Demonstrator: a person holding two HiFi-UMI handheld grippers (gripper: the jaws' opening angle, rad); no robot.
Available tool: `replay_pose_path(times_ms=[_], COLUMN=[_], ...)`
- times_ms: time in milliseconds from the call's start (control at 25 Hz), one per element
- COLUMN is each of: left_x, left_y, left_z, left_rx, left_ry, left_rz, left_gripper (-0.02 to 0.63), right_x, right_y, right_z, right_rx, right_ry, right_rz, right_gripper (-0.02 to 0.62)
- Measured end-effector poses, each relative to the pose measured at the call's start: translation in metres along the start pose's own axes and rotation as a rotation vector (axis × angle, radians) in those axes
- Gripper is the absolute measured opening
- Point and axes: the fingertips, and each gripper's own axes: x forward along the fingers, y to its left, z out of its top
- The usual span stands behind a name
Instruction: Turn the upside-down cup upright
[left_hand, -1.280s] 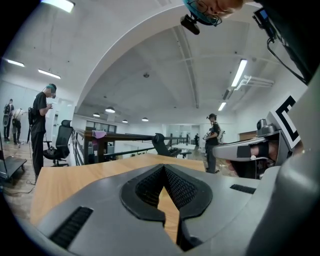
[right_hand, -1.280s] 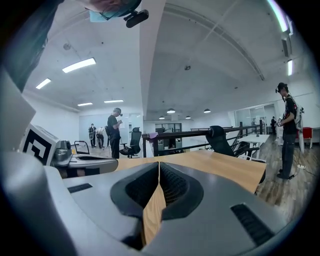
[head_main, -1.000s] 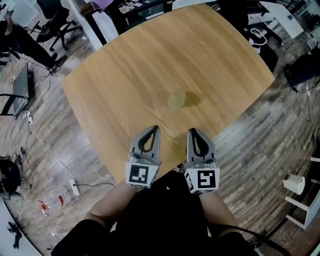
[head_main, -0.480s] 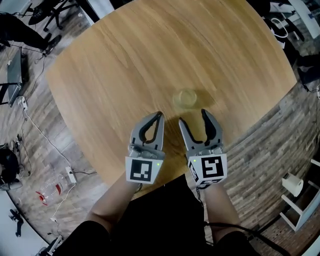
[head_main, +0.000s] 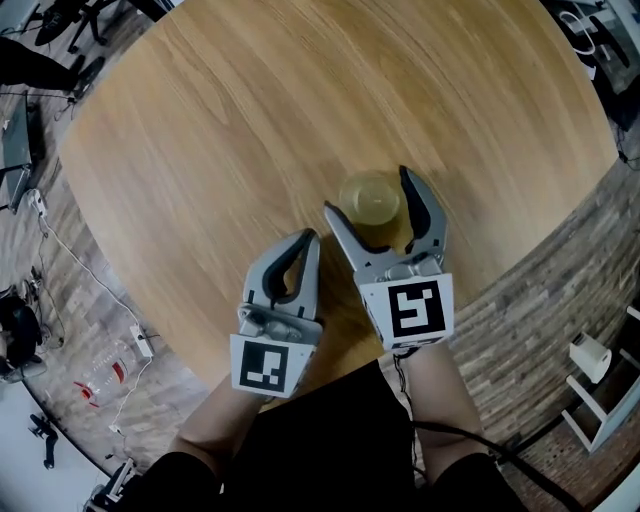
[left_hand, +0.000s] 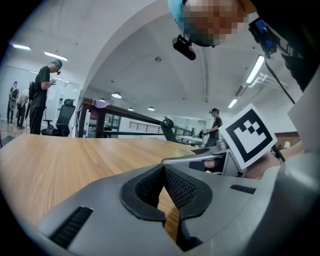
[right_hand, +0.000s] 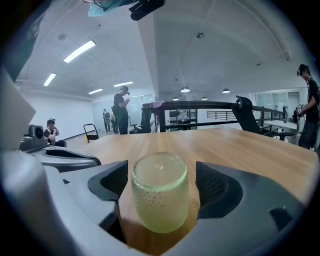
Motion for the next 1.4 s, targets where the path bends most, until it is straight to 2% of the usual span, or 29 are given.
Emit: replay_pose_path(times_ms=[240,480,560,600,640,720,760,920,1000,1160,1320,1400], left_x=[0.005,0.007,0.007,0.008,0.009,0.011,0.012,0.013,0.013,0.006,0.005,0.003], left_y=[0.005,0.011,0.004,-0.001,-0.005,-0.013,-0.017,-0.031,-0.041,-0.064,-0.073,-0.076], left_z=[-0.011,-0.021,-0.022,-0.021,-0.021,-0.02,-0.018,-0.011,-0.007,-0.001,-0.005,-0.006], left_rx=[-0.008,-0.009,-0.024,-0.031,-0.04,-0.071,-0.086,-0.089,-0.086,-0.136,-0.13,-0.132], left_ry=[0.01,0.023,0.021,0.02,0.024,0.036,0.037,0.05,0.06,0.053,0.051,0.04], left_rz=[-0.011,-0.027,-0.078,-0.118,-0.161,-0.24,-0.278,-0.362,-0.4,-0.528,-0.562,-0.584], left_gripper=[0.008,0.008,0.008,0.041,0.107,0.168,0.178,0.186,0.187,0.187,0.182,0.141], right_x=[0.019,0.015,0.007,0.002,-0.002,-0.011,-0.015,-0.039,-0.05,-0.061,-0.066,-0.067], right_y=[-0.008,-0.009,-0.014,-0.016,-0.018,-0.02,-0.02,-0.011,-0.005,0.008,0.019,0.018], right_z=[-0.004,-0.004,0.003,0.009,0.016,0.03,0.037,0.061,0.07,0.074,0.067,0.064], right_rx=[-0.06,-0.03,0.008,0.022,0.033,0.056,0.075,0.138,0.13,0.105,0.105,0.118], right_ry=[-0.016,-0.041,-0.064,-0.081,-0.103,-0.146,-0.164,-0.232,-0.253,-0.268,-0.254,-0.26], right_rz=[-0.008,-0.011,-0.009,-0.003,0.008,0.045,0.07,0.186,0.217,0.269,0.306,0.319], right_gripper=[0.356,0.351,0.35,0.349,0.348,0.348,0.348,0.348,0.348,0.348,0.348,0.348])
